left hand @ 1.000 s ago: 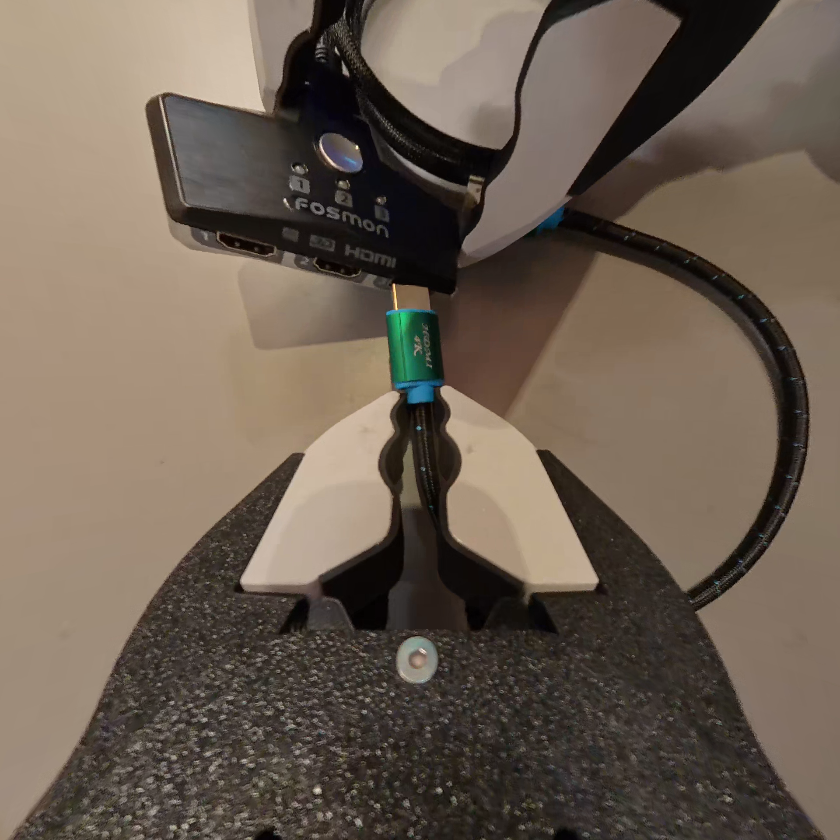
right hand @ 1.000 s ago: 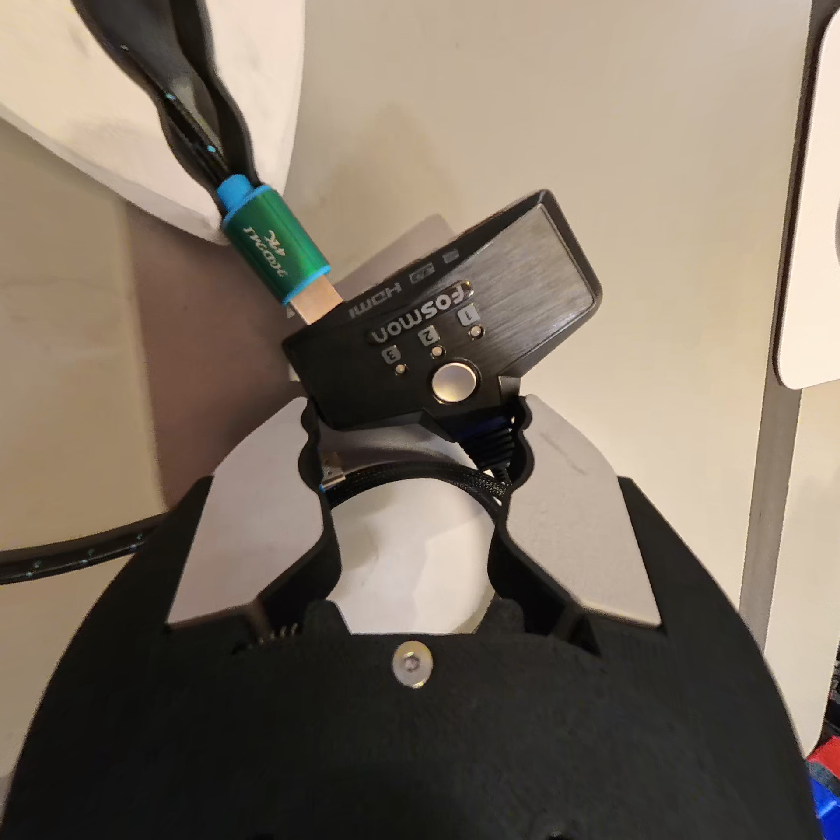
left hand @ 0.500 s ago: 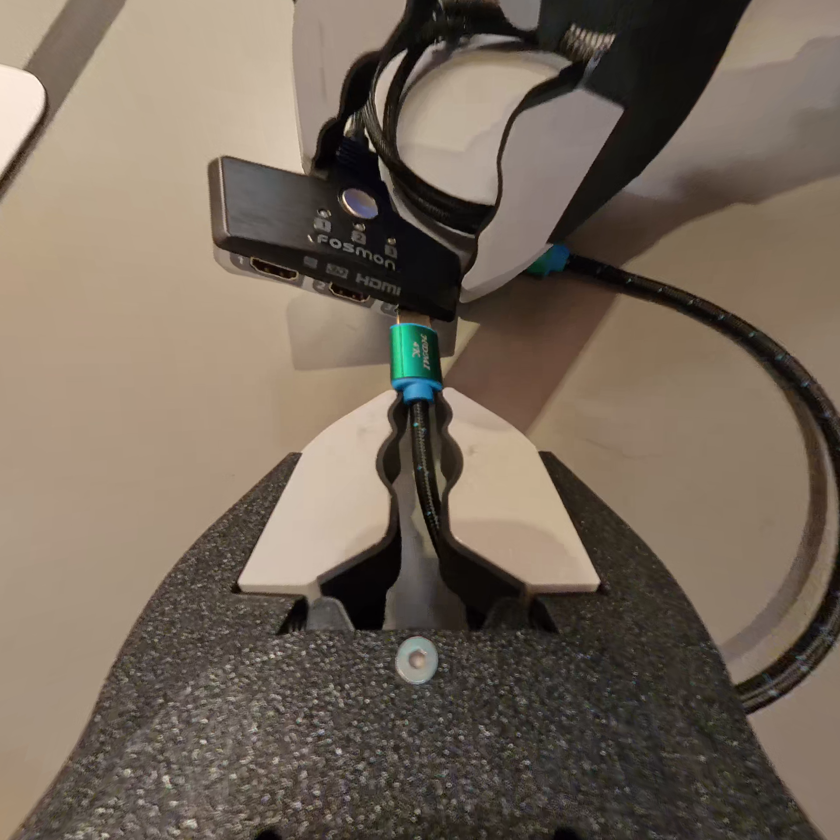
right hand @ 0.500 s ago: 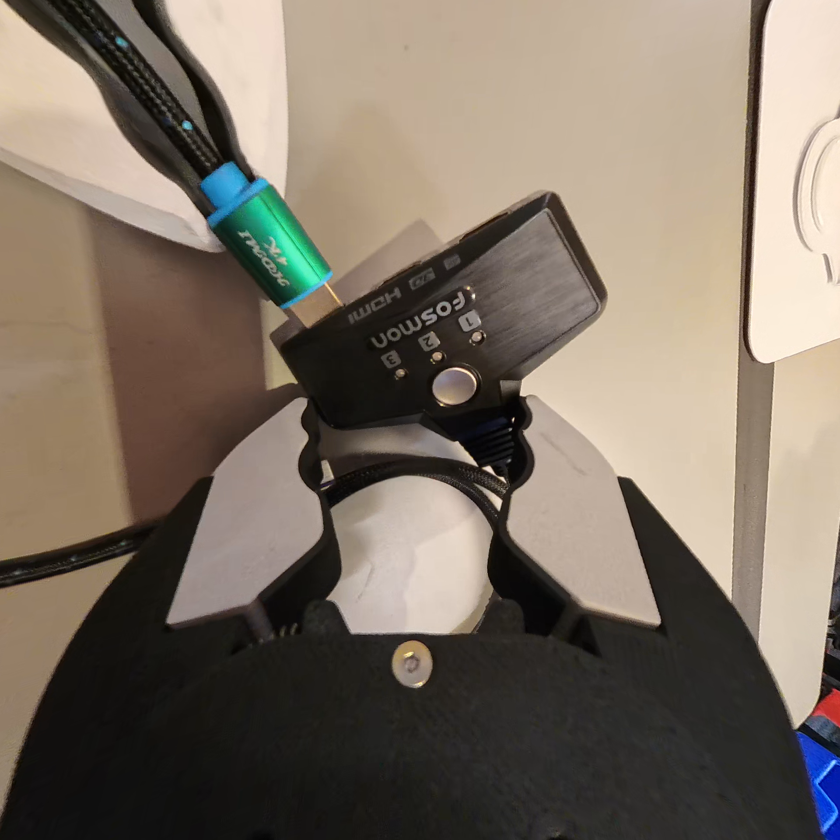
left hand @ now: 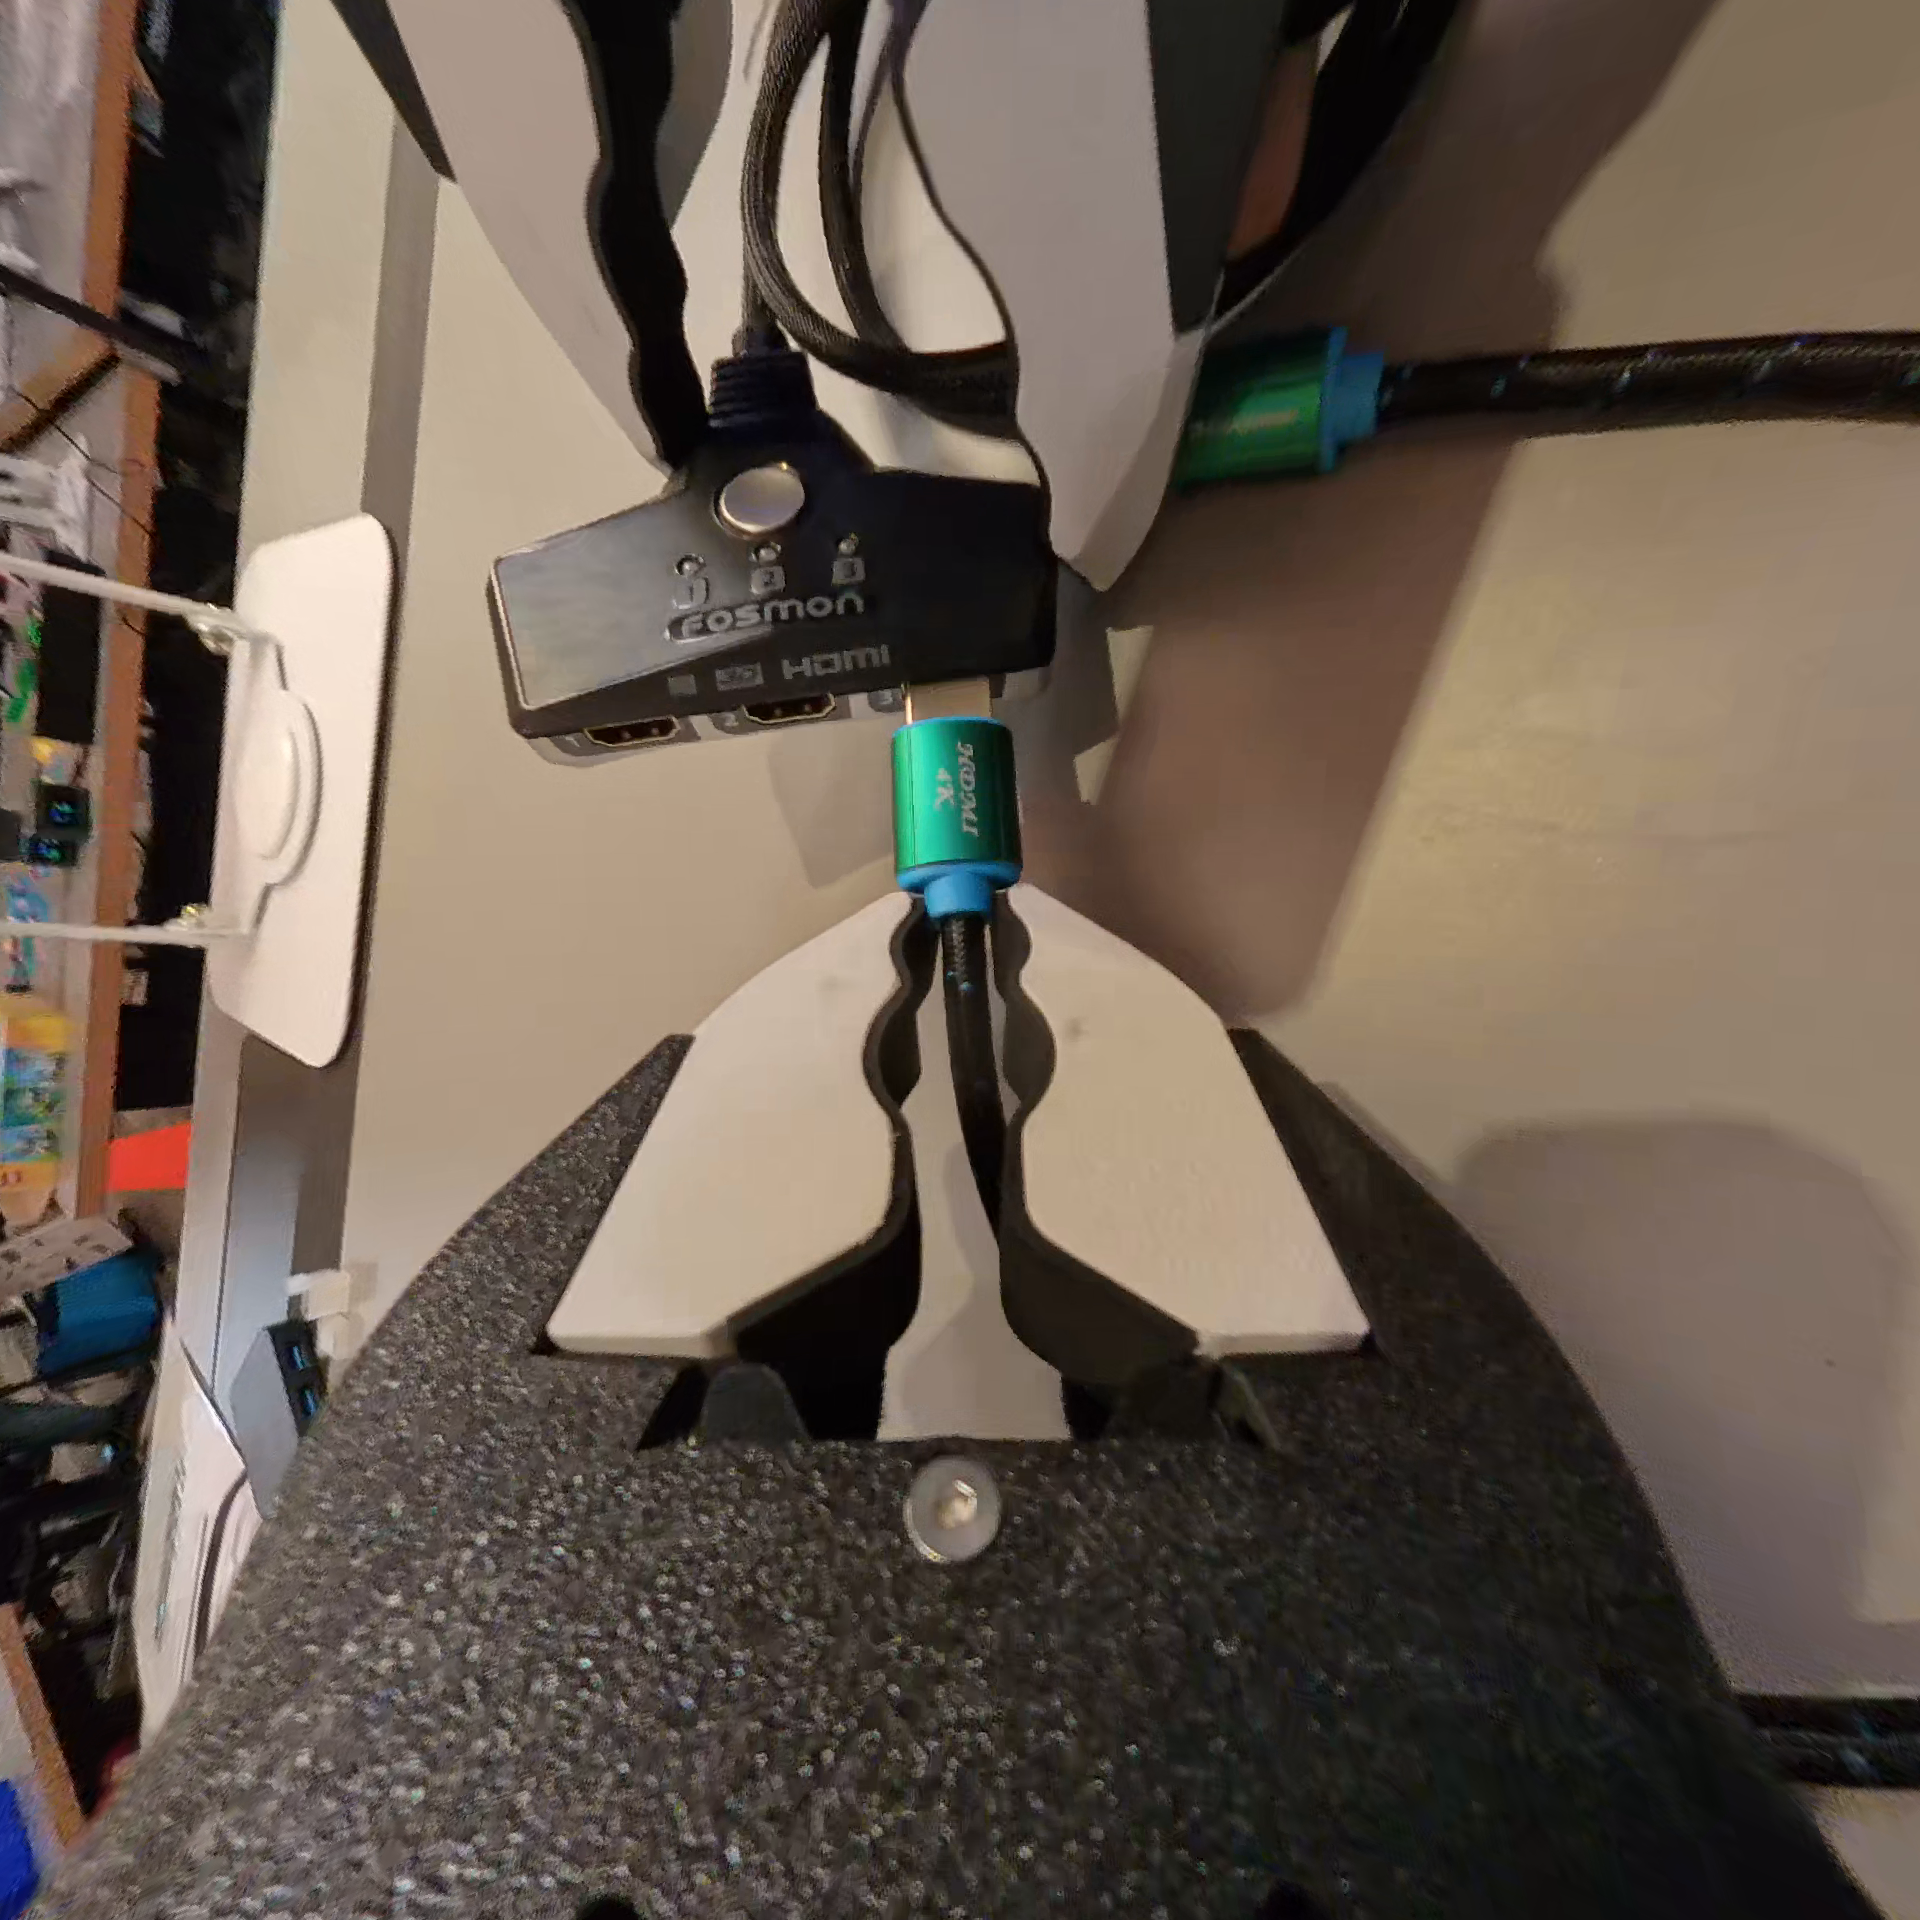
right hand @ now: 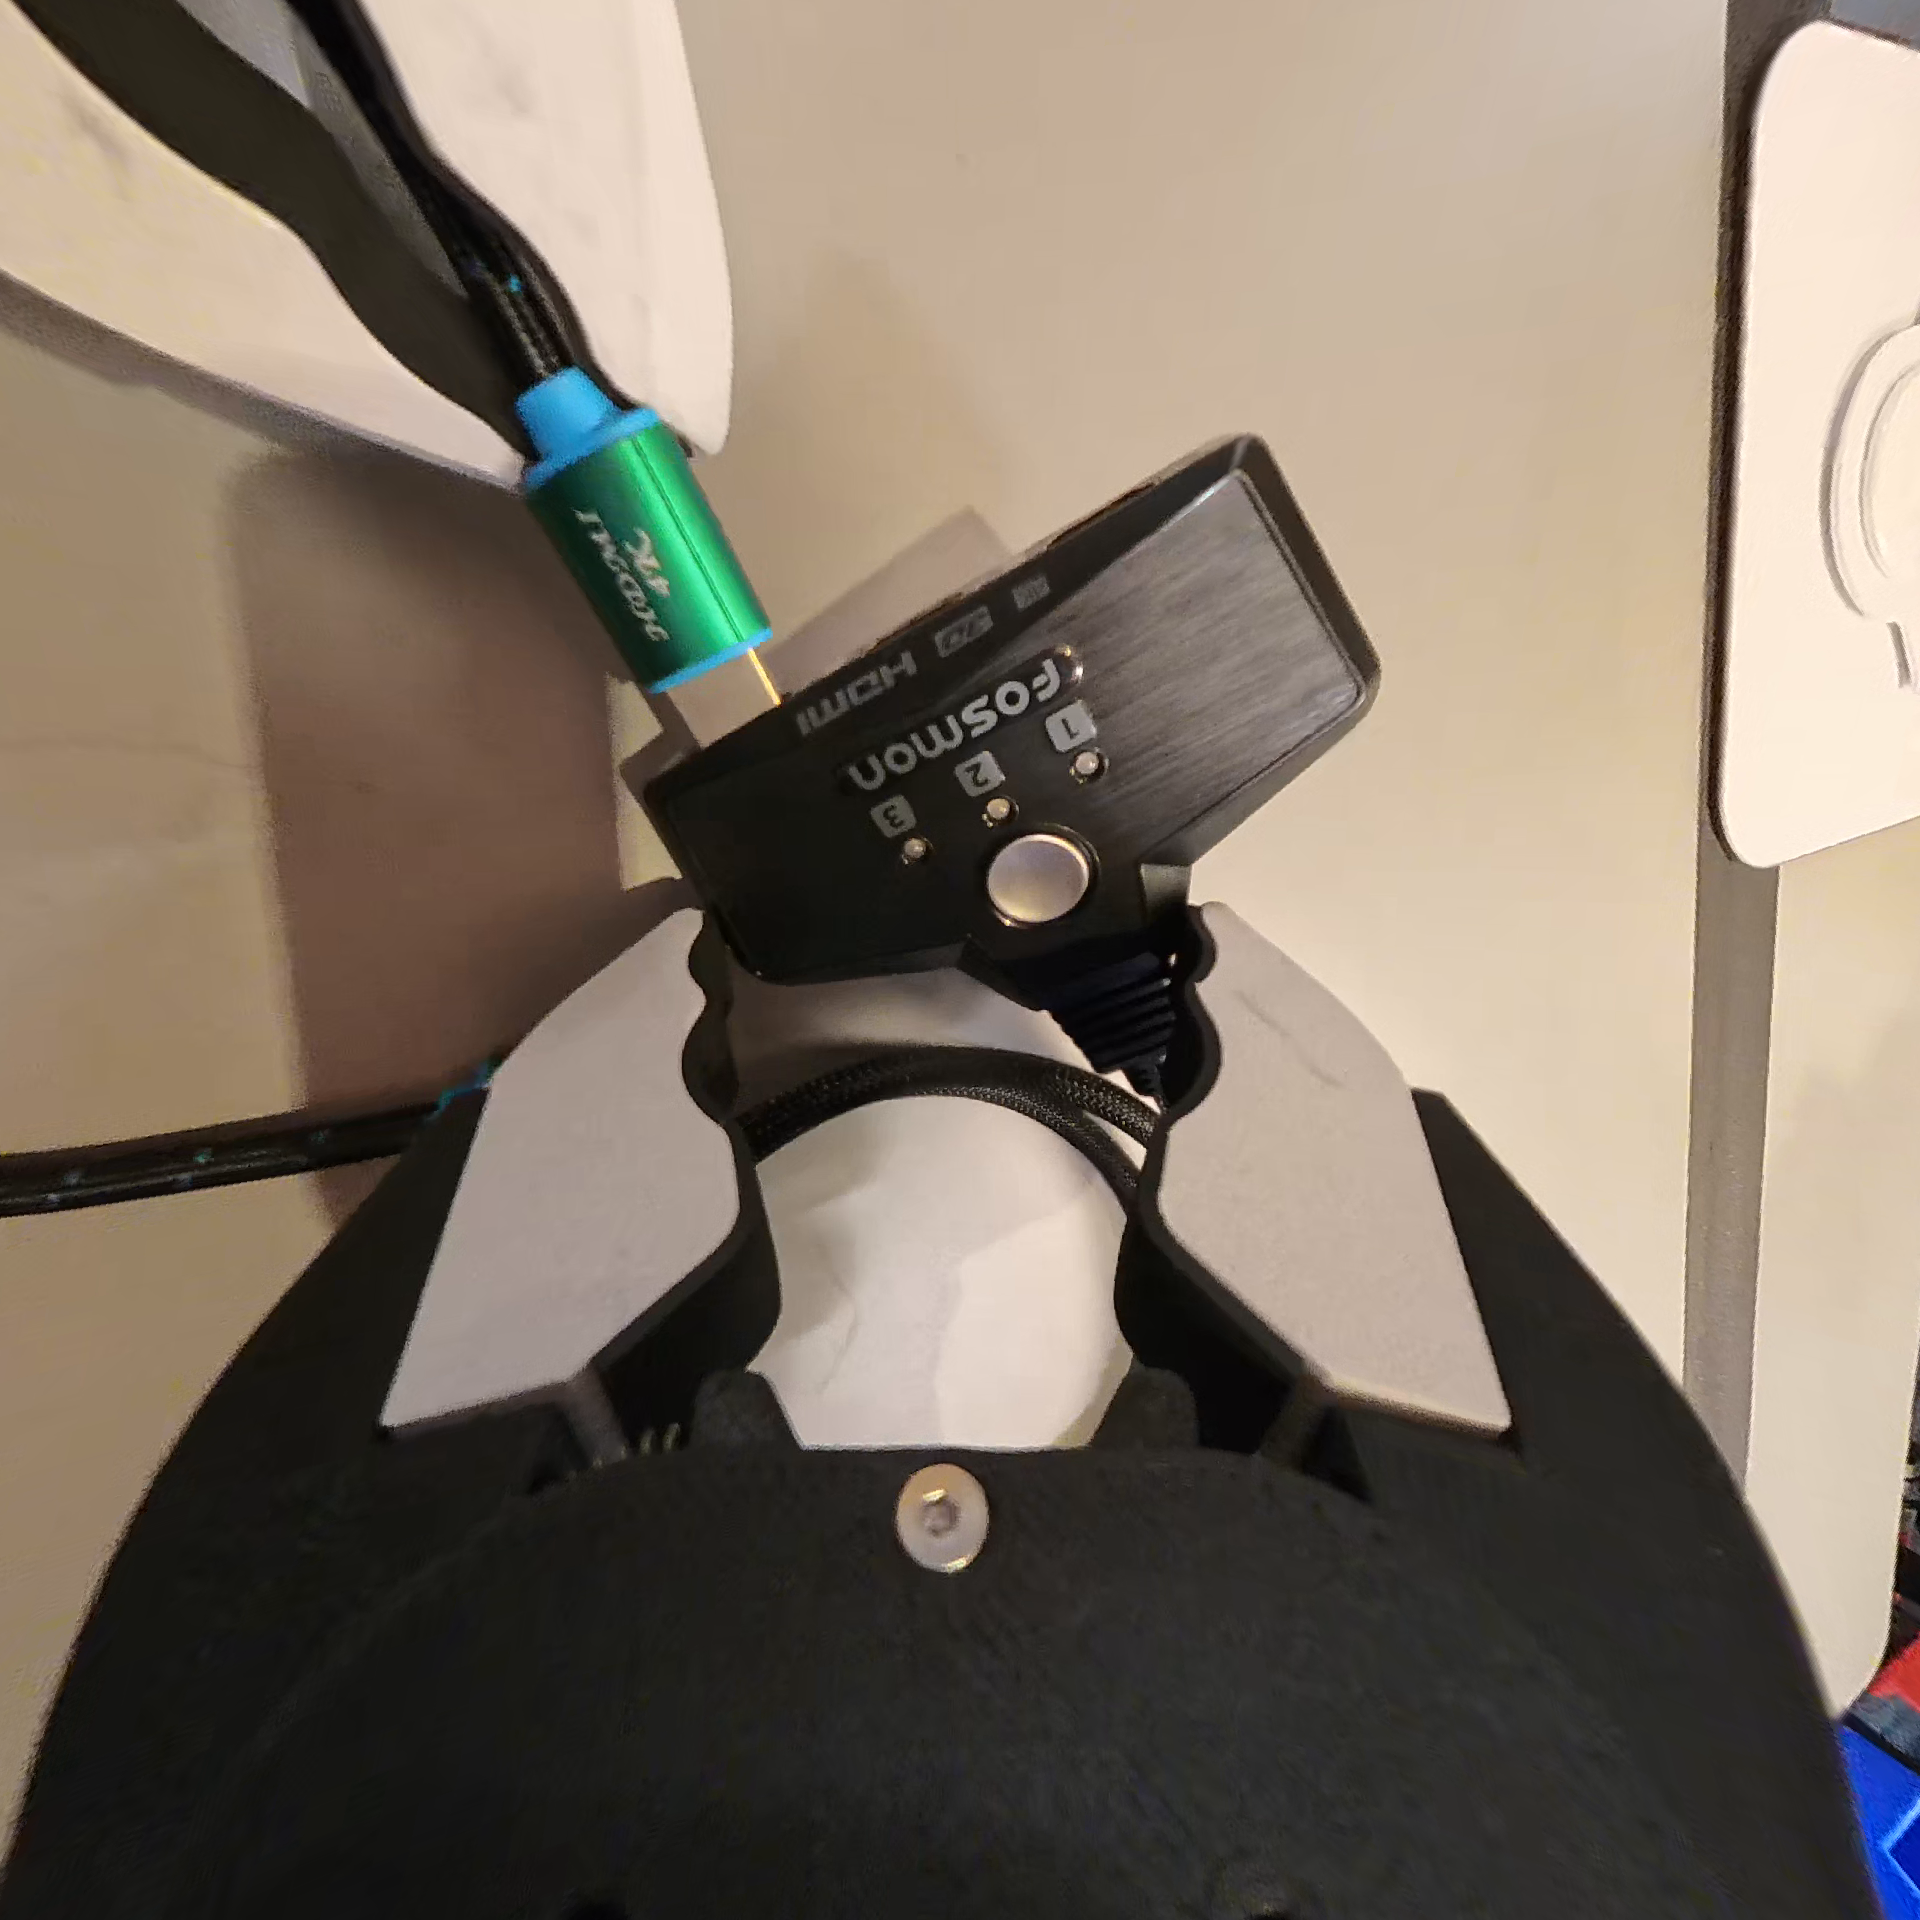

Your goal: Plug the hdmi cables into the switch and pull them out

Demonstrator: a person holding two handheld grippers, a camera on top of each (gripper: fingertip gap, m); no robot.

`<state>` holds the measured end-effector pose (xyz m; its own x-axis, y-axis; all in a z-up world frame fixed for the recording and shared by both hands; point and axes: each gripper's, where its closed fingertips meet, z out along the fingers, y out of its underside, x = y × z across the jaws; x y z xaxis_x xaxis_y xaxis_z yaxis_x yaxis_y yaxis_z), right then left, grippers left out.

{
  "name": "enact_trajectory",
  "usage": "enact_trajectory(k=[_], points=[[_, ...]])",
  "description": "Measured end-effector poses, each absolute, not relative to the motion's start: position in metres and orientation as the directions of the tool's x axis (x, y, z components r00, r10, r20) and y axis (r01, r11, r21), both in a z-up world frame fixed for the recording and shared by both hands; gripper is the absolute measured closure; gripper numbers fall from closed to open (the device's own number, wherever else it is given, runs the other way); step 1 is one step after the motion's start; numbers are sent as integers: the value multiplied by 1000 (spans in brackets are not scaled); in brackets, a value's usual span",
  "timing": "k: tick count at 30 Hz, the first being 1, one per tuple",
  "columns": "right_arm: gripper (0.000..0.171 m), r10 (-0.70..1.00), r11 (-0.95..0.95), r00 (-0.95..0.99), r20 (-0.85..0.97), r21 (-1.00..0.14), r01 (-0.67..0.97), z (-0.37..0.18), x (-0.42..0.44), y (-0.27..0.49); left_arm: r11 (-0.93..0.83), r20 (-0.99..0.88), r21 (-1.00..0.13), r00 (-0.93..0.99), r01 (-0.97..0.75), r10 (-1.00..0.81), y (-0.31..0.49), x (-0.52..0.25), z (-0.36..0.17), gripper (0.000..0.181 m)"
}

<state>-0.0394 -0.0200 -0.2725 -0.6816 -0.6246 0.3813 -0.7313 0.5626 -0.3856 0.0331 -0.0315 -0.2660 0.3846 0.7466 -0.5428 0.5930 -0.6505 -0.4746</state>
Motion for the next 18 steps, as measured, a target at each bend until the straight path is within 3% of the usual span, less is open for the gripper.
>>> enact_trajectory(k=[1,6,18], points=[[89,-626,560,-678,386,-383,-735,-272,-39,-20,-637,-534,-465,378,615,756,-32,34,-267,170],[89,-609,572,-689,394,-383,-725,-271,-39,-22,-645,-586,-411,356,644,728,-37,35,-266,170],[89,-579,586,-725,371,-429,-688,-268,-40,-24,-671,-635,-474,306,571,709,-33,23,-258,171]])
